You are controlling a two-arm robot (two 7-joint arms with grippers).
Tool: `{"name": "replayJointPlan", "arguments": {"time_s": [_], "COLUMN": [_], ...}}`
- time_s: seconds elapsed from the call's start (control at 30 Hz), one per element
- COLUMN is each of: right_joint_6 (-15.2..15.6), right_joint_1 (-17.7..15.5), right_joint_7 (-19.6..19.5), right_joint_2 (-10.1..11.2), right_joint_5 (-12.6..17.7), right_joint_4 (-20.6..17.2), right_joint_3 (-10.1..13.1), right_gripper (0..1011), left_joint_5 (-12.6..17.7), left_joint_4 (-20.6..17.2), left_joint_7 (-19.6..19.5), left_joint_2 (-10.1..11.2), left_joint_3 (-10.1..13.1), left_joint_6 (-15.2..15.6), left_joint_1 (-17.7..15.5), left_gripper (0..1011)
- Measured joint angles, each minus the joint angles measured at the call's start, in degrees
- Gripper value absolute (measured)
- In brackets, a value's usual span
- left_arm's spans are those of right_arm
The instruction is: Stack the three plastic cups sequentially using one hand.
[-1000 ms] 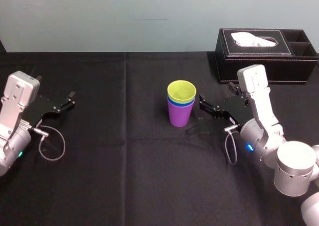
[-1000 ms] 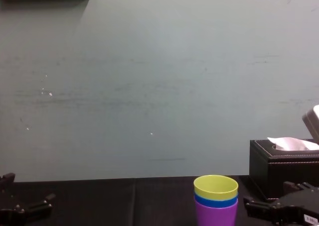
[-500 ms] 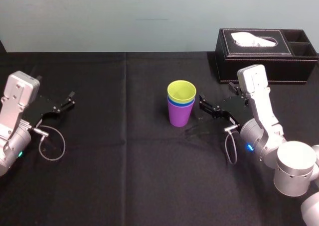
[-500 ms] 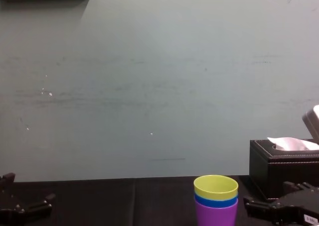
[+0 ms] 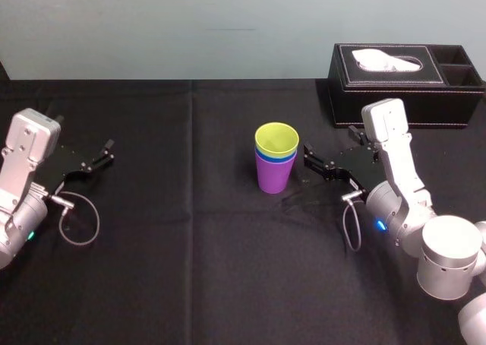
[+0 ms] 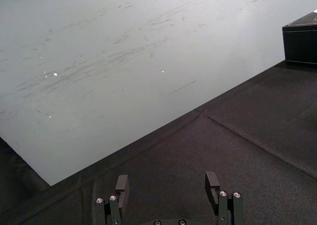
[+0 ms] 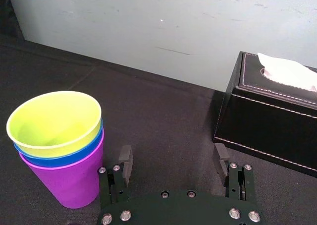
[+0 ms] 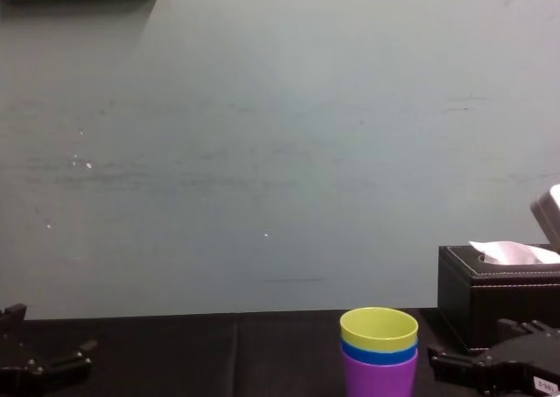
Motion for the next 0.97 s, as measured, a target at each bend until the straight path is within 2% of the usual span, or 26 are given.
{"name": "replayJointPlan", "arguments": {"time_s": [0.97], "right_joint_6": [0.0], "right_joint_1": [0.0], "right_joint_7": [0.0], "right_joint_2": [0.0], "right_joint_5": [0.0], "right_joint_4": [0.0], "right_joint_3": [0.0], "right_gripper": [1003], "left_joint_5": [0.0], "left_joint_4": [0.0], "left_joint_7": [0.0], "left_joint_2": [0.0], "left_joint_3": [0.0], "left_joint_6": [0.0], "left_joint_1": [0.0], "left_gripper": [1011]}}
